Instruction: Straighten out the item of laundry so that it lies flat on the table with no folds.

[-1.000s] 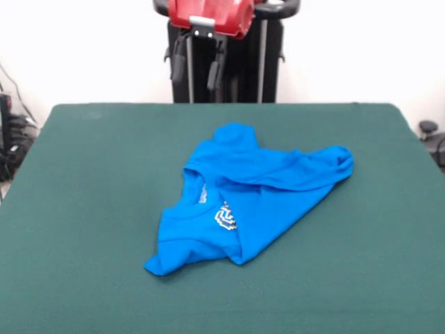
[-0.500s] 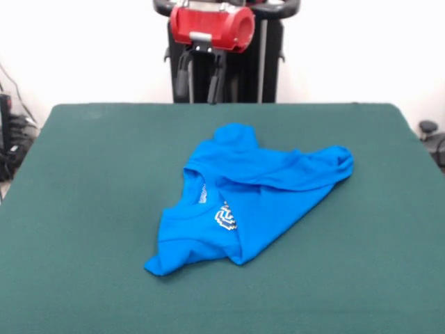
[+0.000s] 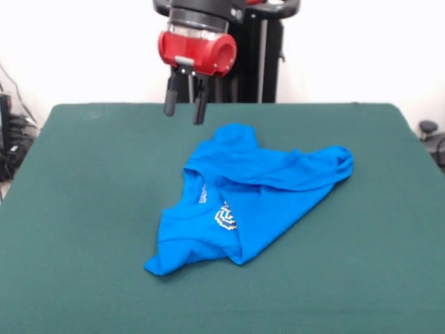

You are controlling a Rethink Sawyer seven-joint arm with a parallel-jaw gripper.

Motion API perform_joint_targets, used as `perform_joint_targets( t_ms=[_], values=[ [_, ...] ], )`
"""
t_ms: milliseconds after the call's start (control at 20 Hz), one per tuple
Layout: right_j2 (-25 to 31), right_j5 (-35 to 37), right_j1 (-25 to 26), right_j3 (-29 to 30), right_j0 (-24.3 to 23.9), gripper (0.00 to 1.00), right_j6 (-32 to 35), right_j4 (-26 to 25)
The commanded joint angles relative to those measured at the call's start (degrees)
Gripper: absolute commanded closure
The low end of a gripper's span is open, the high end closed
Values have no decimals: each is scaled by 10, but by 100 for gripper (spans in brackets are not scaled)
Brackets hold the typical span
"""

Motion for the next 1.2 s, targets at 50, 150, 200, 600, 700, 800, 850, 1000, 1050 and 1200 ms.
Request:
perform_joint_targets(
  t_ms=[50,150,200,600,700,800,850,1000,1050,1200],
  values=[
    [49,-3,31,-19,29,0,155,53],
    [41,-1,32,-21,38,0,153,62],
    [36,-1,33,-22,44,0,152,68],
    [5,-1,50,-31,91,0,145,113],
    [2,-3,53,-32,101,0,147,125],
    [-1,-7,58,-33,114,0,152,140],
    [-4,-8,60,-35,121,0,155,149],
    [-3,-11,63,-42,126,0,159,165],
    [2,-14,62,-40,118,0,159,163],
    [18,-32,70,-41,102,0,166,157]
  ],
)
